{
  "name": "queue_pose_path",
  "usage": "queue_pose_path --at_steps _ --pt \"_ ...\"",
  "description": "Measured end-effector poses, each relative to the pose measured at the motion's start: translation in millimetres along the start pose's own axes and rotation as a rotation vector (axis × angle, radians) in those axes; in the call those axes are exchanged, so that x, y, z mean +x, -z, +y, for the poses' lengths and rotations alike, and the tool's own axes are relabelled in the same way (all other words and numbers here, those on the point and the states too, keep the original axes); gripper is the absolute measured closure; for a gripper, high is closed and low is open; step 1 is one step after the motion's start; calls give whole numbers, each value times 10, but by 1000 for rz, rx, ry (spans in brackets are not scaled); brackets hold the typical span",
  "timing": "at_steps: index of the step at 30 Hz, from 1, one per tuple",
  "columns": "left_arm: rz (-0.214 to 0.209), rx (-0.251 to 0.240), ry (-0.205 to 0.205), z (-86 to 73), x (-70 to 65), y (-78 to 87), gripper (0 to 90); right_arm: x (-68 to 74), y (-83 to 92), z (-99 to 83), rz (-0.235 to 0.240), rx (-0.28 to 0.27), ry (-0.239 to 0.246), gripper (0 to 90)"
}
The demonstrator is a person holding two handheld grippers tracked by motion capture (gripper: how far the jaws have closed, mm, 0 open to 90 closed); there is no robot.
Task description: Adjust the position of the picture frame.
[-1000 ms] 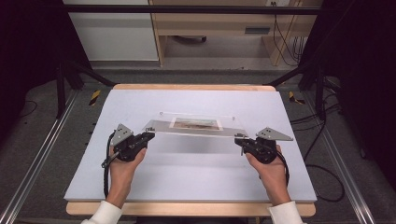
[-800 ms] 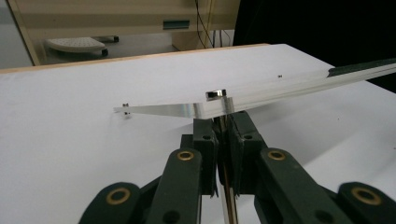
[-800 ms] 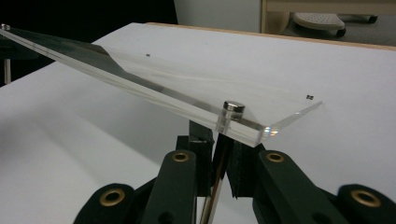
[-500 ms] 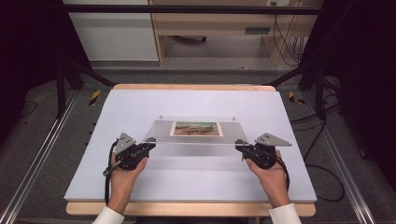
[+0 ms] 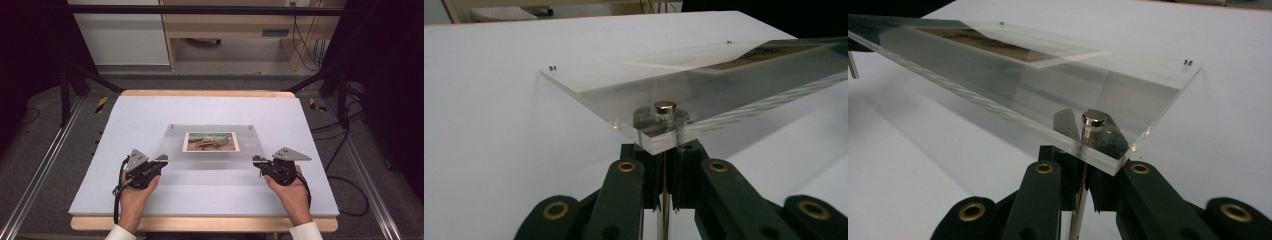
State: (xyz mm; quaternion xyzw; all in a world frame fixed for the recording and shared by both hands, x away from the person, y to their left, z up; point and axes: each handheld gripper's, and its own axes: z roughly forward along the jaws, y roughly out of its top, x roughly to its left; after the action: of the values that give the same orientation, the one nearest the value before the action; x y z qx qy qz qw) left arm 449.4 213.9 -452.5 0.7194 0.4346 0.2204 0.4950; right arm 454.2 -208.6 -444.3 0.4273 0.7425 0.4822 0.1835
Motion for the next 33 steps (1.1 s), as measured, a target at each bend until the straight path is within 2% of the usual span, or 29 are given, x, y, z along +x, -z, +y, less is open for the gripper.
queue_pose_path --at_steps 10,26,33 --pt "25 37 -9 -64 2 -47 837 32 -35 -70 -10 51 -7 840" --pt "28 99 -28 -119 3 -107 837 24 -76 -132 -23 97 -17 839" --pt "27 107 -26 -141 -11 -123 837 16 -83 -154 -22 112 -18 842"
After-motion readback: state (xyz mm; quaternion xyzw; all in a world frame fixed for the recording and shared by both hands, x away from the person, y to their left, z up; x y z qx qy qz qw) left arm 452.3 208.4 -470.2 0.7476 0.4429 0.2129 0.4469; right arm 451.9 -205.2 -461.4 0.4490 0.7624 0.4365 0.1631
